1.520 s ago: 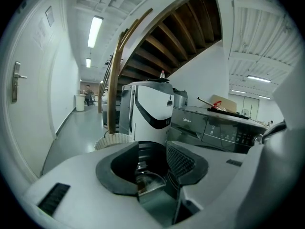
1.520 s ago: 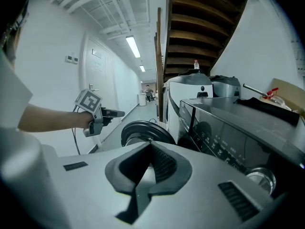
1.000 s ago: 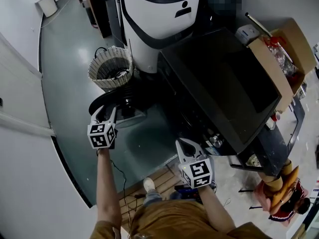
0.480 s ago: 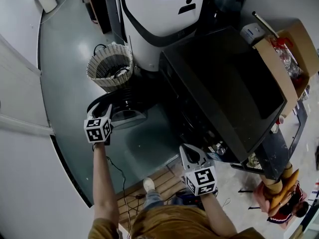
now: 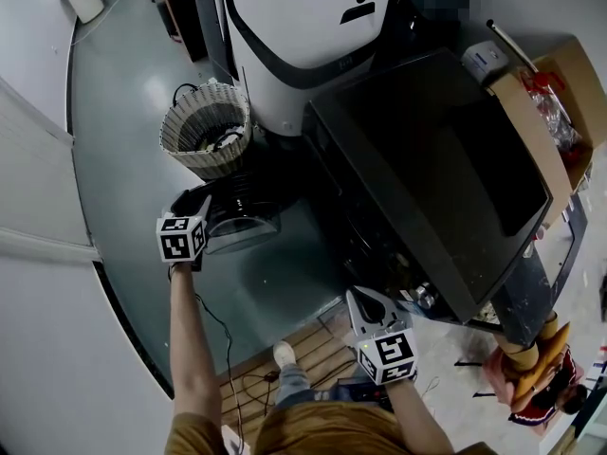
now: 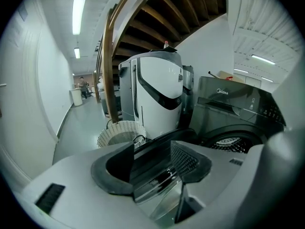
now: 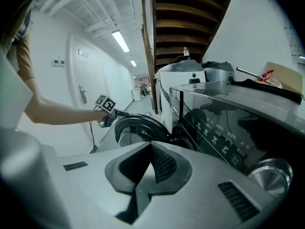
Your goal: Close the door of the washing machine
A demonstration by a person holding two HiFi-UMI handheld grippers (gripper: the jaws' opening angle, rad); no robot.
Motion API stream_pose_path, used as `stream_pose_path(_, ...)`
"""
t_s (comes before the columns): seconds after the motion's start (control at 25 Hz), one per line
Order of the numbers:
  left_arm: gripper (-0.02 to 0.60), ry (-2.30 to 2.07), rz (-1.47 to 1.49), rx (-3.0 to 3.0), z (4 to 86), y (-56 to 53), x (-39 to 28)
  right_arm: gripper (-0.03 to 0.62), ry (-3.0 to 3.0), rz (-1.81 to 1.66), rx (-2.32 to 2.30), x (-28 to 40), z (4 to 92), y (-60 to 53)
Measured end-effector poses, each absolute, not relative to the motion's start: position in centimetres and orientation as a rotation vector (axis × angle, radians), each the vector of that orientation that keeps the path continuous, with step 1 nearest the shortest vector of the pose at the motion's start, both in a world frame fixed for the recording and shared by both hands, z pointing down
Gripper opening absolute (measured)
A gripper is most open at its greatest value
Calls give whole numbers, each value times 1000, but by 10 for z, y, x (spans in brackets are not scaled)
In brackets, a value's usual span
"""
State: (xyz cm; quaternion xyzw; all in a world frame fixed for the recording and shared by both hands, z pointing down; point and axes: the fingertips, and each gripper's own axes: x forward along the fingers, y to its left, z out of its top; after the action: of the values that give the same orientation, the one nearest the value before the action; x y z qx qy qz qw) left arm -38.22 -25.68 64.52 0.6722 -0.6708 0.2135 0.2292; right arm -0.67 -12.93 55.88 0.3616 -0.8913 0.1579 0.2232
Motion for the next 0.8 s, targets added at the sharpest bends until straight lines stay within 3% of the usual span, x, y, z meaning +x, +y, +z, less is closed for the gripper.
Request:
stream_pose_path(0.48, 299, -1752, 631, 1878, 668, -281, -390, 11, -2422, 454, 1011, 0, 568, -138)
stream_pose_path(0.8, 302, -1730, 650, 1877, 670, -285, -391, 12, -2416, 460, 1018, 2, 572, -142)
